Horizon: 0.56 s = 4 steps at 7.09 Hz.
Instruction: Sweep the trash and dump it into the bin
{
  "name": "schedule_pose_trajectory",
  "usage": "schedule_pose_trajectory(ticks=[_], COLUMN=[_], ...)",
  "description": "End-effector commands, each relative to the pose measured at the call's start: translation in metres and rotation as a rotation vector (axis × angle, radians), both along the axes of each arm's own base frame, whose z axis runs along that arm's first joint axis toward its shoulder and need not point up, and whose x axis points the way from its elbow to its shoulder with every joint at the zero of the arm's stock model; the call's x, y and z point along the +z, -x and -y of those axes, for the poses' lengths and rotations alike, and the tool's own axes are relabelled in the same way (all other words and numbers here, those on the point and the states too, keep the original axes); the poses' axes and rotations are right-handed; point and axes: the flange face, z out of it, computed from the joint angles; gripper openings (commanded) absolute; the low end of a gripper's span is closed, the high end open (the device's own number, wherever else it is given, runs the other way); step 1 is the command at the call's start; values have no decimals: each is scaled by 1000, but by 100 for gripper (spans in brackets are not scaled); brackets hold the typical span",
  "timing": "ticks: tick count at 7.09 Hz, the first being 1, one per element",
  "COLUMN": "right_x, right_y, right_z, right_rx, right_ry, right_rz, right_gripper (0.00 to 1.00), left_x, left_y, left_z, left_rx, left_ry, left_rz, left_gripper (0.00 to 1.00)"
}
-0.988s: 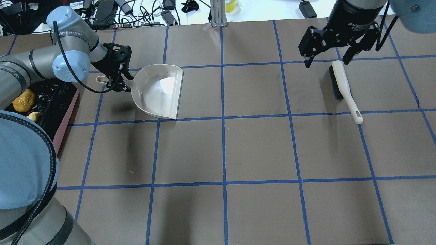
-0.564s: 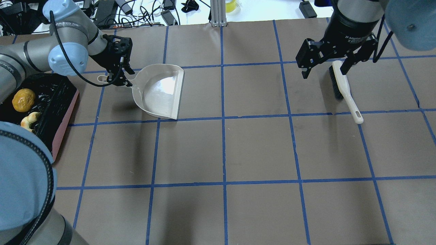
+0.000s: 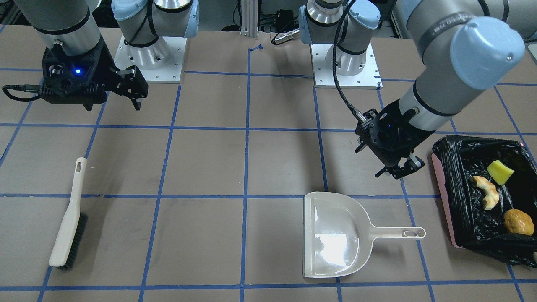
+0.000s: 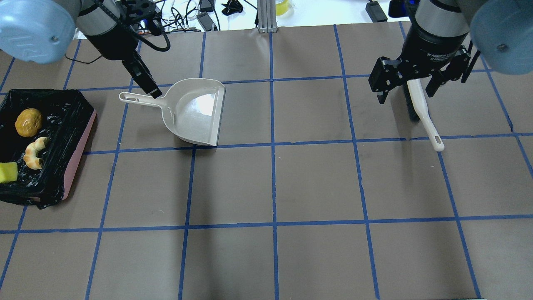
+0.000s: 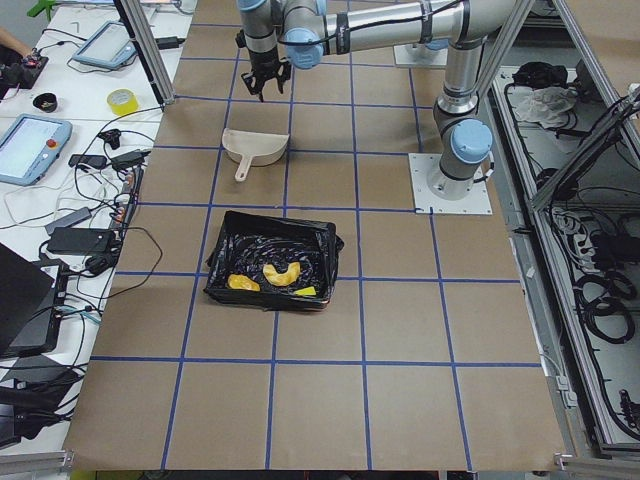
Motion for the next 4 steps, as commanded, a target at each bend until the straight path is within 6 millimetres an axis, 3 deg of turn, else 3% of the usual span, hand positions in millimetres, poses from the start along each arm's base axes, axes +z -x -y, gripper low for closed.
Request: schedule_pose_trajectory(ticks=[1, 3, 4], right_x=[2, 1, 1], right_y=[-1, -1, -1], right_z=[-2, -1, -1], right_rx=[-32, -37, -37], right_ry=[5, 4, 4], right_rz=[-1, -1, -1], right_gripper=[100, 100, 100], left_x=[50, 80, 85], left_y=[8, 7, 1], left_z=[-42, -68, -76], left_rx=[329, 599, 690], left_ry=[11, 43, 68], left_rz=[18, 29, 89], left_gripper=[70, 85, 85])
